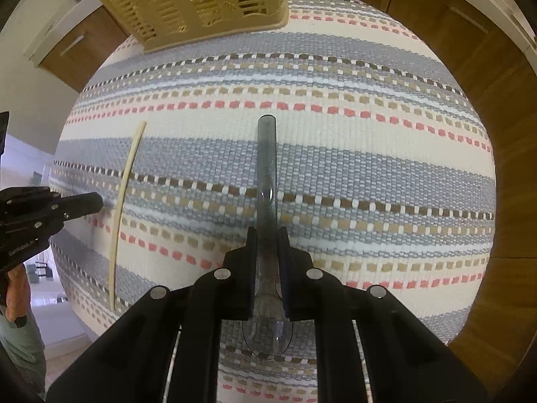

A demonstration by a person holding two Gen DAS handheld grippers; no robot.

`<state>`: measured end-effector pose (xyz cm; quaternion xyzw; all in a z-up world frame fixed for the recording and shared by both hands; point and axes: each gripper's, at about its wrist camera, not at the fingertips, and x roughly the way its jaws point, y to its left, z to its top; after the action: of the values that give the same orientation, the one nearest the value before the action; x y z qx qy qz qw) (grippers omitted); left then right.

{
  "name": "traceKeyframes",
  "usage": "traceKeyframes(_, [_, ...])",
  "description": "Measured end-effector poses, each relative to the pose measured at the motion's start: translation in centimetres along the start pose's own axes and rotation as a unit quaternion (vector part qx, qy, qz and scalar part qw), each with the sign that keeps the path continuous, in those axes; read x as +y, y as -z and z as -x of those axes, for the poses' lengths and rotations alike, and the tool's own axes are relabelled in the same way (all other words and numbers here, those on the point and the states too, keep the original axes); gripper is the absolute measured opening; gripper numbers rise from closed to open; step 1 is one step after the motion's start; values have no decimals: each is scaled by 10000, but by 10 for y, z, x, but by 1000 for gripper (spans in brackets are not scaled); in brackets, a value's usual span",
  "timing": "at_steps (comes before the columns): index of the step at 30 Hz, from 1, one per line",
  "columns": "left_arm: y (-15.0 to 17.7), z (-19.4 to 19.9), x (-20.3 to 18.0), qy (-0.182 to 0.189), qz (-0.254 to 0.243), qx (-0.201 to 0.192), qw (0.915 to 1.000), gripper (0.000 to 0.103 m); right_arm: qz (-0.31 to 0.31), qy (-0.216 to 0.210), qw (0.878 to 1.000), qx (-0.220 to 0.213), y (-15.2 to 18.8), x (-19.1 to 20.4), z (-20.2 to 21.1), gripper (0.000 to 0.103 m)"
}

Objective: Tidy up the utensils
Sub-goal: 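Grasp the last wooden chopstick with the left tool while the right tool grasps a clear spoon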

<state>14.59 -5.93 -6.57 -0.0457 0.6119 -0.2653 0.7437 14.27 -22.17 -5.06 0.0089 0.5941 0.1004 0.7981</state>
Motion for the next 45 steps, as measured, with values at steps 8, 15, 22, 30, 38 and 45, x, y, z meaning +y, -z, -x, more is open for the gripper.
traceKeyframes(8, [-5,-2,-5,-48,-114,-24,9999,37,-105,-10,9999,98,1,-17,-2,11])
traceKeyframes(15, [-6,-16,-24,-537,-421,142,9976,36,30,-24,9996,267,1,-21,-4,19])
traceKeyframes(22, [-7,-21,-31,-891,-472,133,9948,26,303,249,9980,506,-4,-6,-8,20])
traceKeyframes(30, [-8,-28,-40,-1385,-544,160,9887,15,543,557,9961,420,-1,10,-10,20])
traceKeyframes(38, [-8,-40,-65,-1986,-854,246,9760,7,613,542,9960,370,7,16,-8,18])
traceKeyframes(45, [-6,-21,-46,-1394,-463,-148,9890,3,418,206,9986,233,9,-8,-5,10])
